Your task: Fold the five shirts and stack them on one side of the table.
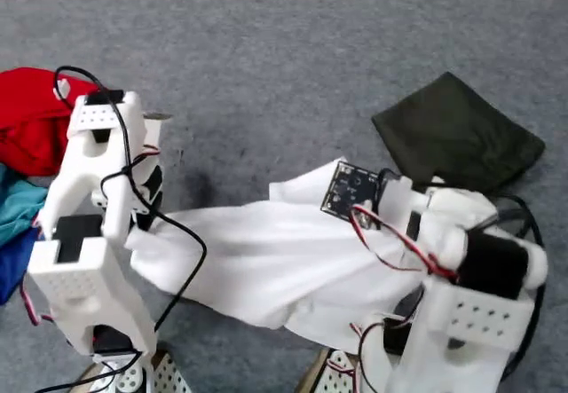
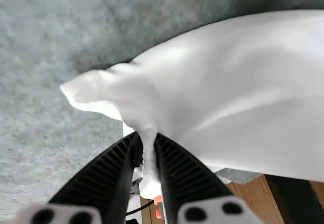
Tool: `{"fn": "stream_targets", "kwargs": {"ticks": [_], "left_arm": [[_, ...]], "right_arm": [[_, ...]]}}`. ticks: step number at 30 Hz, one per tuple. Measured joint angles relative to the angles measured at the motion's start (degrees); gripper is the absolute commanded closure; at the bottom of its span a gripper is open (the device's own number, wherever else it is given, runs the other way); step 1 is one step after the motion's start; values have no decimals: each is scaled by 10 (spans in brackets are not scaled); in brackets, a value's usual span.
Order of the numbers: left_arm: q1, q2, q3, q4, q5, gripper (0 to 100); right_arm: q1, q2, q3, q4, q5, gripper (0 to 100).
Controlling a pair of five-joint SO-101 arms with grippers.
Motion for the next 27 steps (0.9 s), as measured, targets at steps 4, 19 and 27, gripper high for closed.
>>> {"fn": "stream_targets", "kwargs": {"ticks": [4,19,27], "left_arm": [[-33,-25,11,0,-2,981],[-100,-55,-34,0,-2,981],[-142,-55,-71,-76,129,981]], "right_arm": [[-15,-53,58,0,-37,706],[-40,-164,251,1,-11,703],[27,-171,298,-69,-63,703]]}}
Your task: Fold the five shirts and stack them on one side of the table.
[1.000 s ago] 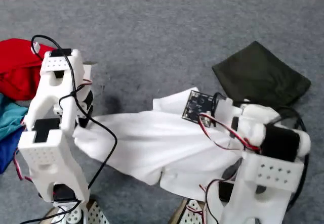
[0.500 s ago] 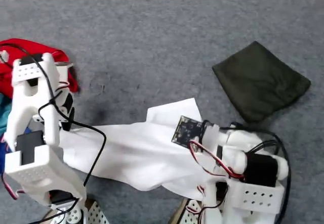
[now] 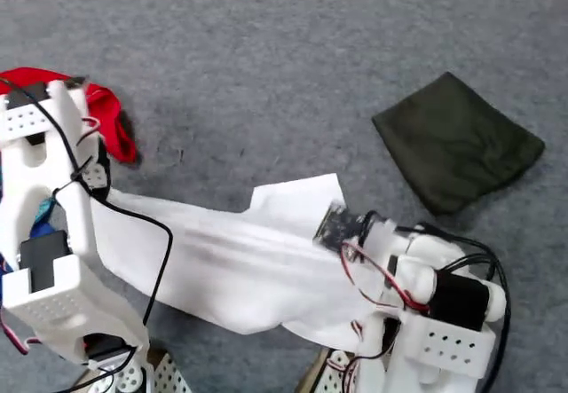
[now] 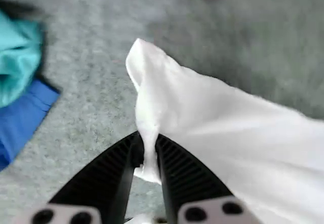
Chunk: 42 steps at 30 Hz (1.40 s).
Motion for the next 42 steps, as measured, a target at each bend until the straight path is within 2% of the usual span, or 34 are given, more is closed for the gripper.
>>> {"fn": "stream_targets", "kwargs": {"ticks": [6,9,12,17,24,29,36,42], "left_arm": [[-26,0,0,-11,47,981],[-25,0,0,-11,48,981],[-25,0,0,-11,49,981],[-25,0,0,-11,49,981],[-25,0,-1,7,49,981],[-25,0,-1,11,49,981],[-25,0,-1,23,49,981],[-25,0,-1,23,49,981]], "right_arm": [[47,2,38,-178,-142,705],[40,3,22,-205,-207,705],[-9,3,-23,-185,-228,705],[-128,34,-84,-170,-280,705],[-243,259,-179,-243,-372,705],[-302,455,-281,-254,-387,706],[-329,666,-375,-254,-387,706],[-329,782,-404,-255,-402,706]]}}
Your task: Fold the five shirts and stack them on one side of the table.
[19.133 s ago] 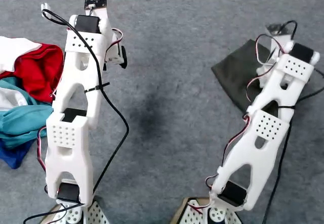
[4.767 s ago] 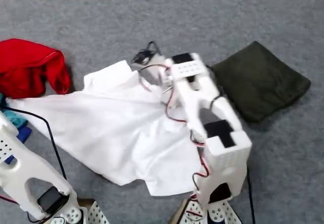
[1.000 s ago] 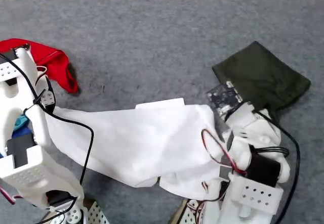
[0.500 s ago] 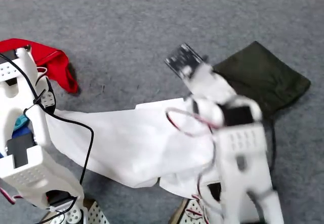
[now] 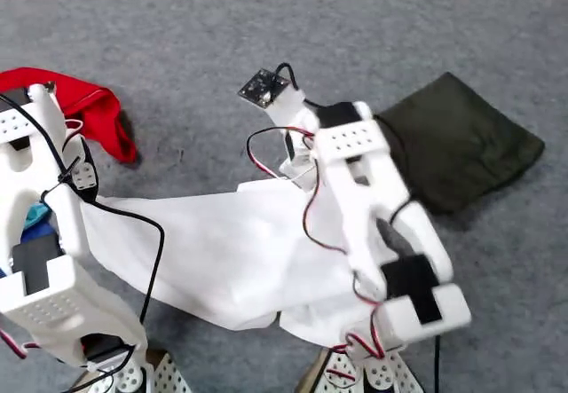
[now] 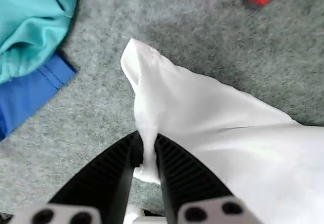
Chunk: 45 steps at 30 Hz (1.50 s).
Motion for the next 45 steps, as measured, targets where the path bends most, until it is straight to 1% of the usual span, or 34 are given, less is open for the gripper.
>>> {"fn": "stream_targets", "kwargs": {"ticks": [15,21,30,35,38,42,45], "left_arm": [[0,0,0,0,0,981],[0,0,0,-1,0,981],[0,0,0,-1,0,981],[0,0,0,-1,0,981],[0,0,0,-1,0,981],[0,0,0,-1,0,981],[0,0,0,-1,0,981]], "right_arm": [[1,164,-88,-11,-65,706],[18,176,-93,-11,-71,706],[18,190,-93,-14,-80,707],[18,219,-129,6,-90,707],[18,244,-164,28,-105,752],[22,280,-222,62,-120,866],[29,308,-273,88,-123,930]]}}
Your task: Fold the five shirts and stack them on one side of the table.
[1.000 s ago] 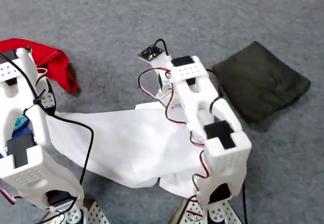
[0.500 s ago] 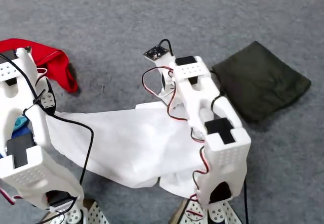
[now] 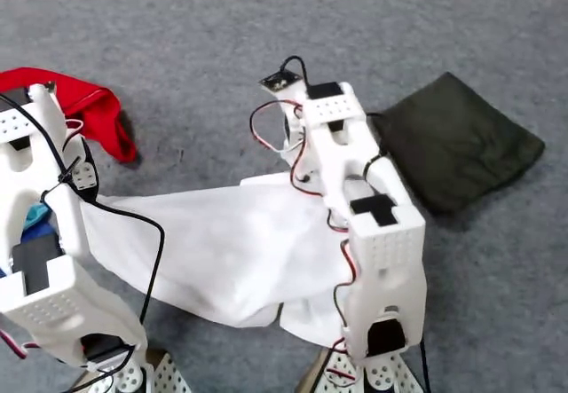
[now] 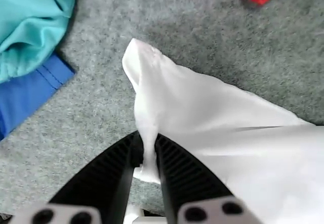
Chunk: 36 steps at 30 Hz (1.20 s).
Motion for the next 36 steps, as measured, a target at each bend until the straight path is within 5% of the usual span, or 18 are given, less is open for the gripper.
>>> {"fn": "stream_targets", "kwargs": {"ticks": [25,36], "left_arm": [[0,0,15,0,-26,978],[0,0,-29,10,-33,788]], "right_arm": [[27,19,-53,38,-1,994],[26,-172,-183,42,22,994]]}}
